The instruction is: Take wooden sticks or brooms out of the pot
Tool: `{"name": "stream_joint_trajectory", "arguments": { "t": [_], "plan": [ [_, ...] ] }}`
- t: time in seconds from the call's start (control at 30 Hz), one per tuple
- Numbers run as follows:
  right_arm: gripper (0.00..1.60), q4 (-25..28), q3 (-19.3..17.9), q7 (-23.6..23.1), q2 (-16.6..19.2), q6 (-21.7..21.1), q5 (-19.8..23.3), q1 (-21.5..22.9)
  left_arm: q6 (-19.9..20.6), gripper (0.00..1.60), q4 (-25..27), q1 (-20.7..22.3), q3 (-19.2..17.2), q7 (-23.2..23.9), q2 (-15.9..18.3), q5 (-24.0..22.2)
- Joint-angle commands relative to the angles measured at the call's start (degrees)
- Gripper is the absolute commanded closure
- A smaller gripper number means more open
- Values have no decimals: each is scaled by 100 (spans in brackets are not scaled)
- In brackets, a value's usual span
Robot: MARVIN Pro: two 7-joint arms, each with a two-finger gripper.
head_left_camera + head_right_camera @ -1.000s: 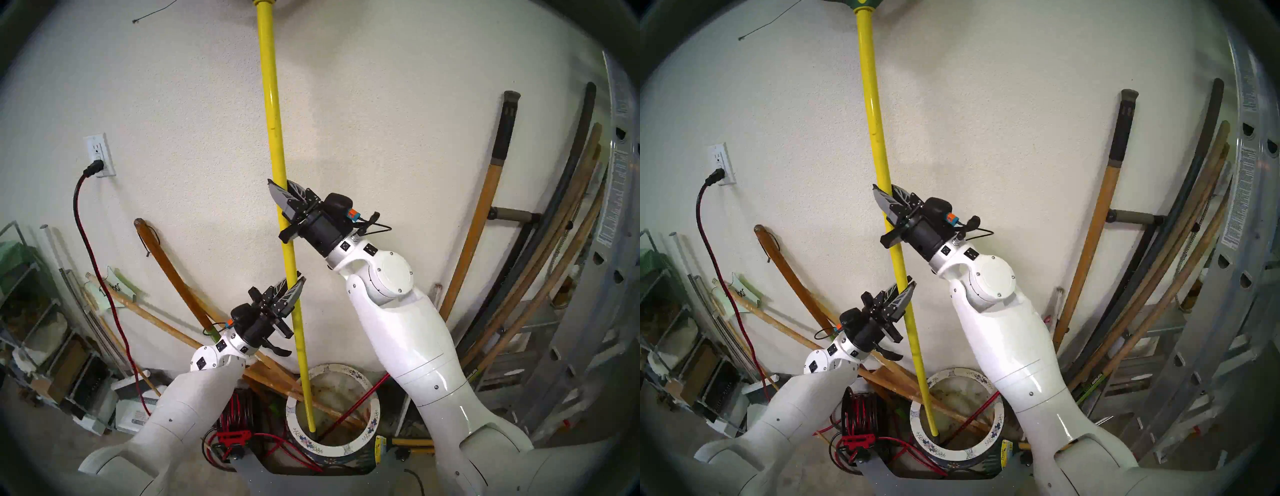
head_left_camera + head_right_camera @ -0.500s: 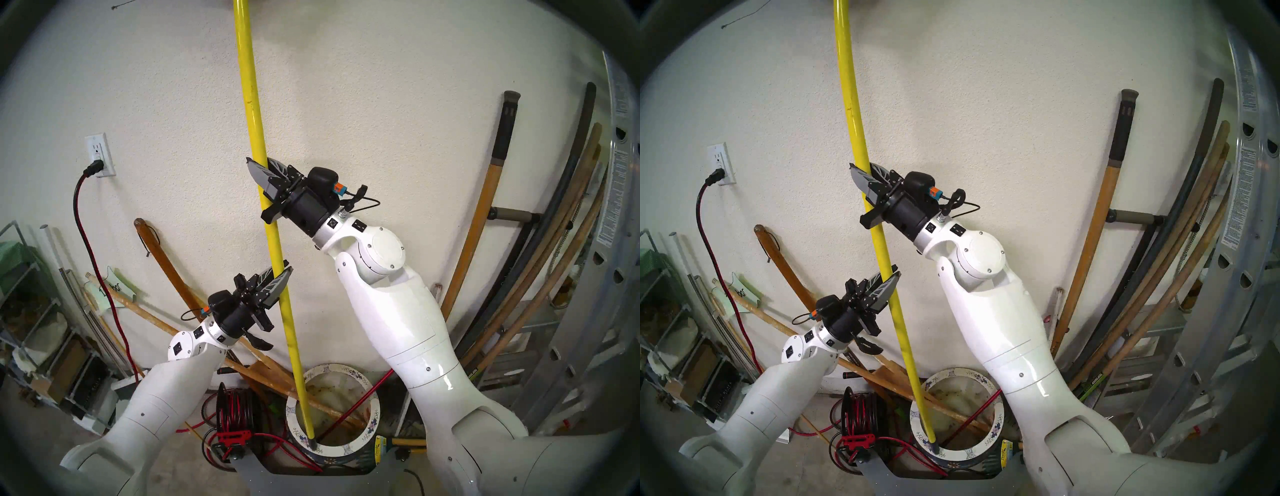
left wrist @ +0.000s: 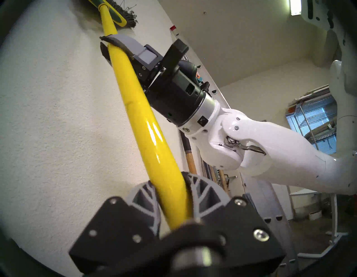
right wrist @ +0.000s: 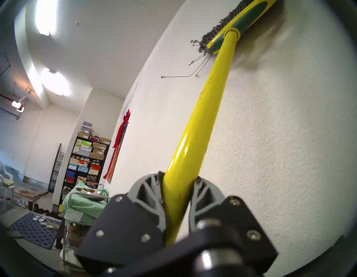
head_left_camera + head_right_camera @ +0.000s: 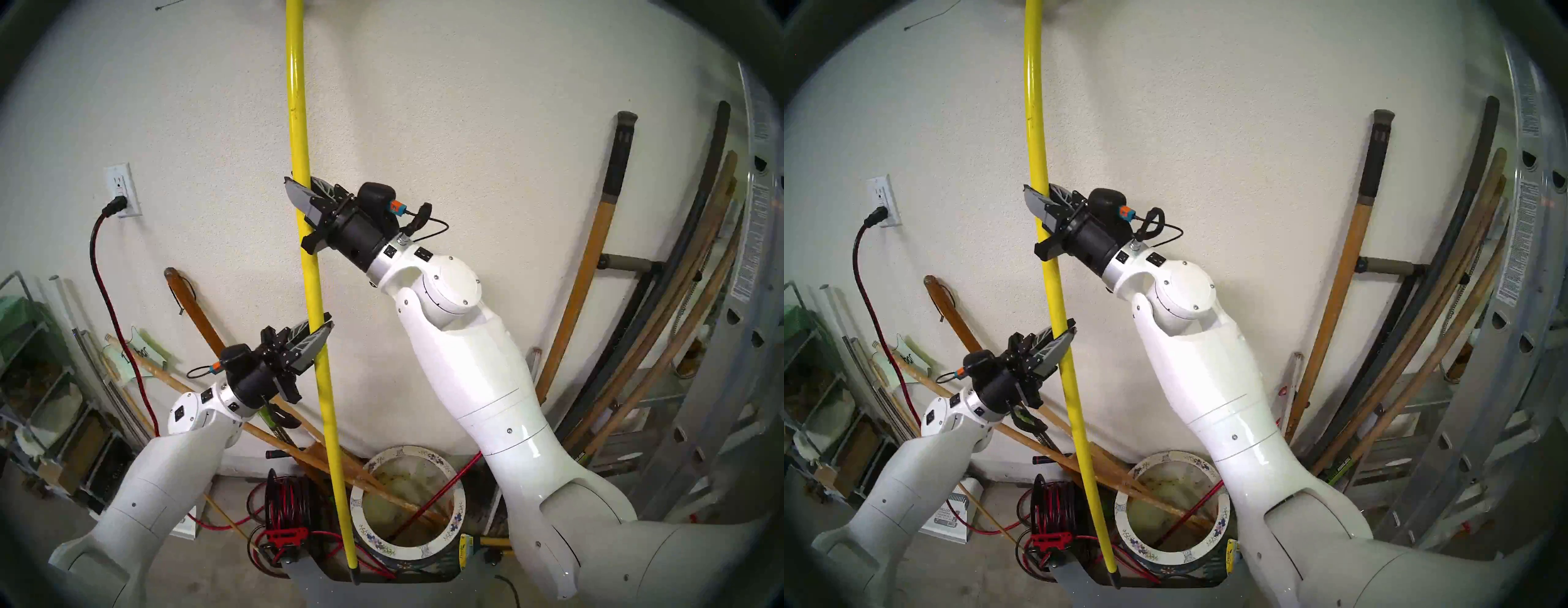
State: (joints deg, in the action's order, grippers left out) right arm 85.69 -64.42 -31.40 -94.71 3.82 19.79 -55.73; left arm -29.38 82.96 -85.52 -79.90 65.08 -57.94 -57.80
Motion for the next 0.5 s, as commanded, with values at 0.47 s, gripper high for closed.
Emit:
{"name": "stream_joint_trajectory", "arguments": {
  "t": [0.47],
  "plan": [
    [160, -348, 423, -32, -274, 1397, -523, -316, 333, 160, 402, -1151, -296, -386, 225, -311]
  ]
}}
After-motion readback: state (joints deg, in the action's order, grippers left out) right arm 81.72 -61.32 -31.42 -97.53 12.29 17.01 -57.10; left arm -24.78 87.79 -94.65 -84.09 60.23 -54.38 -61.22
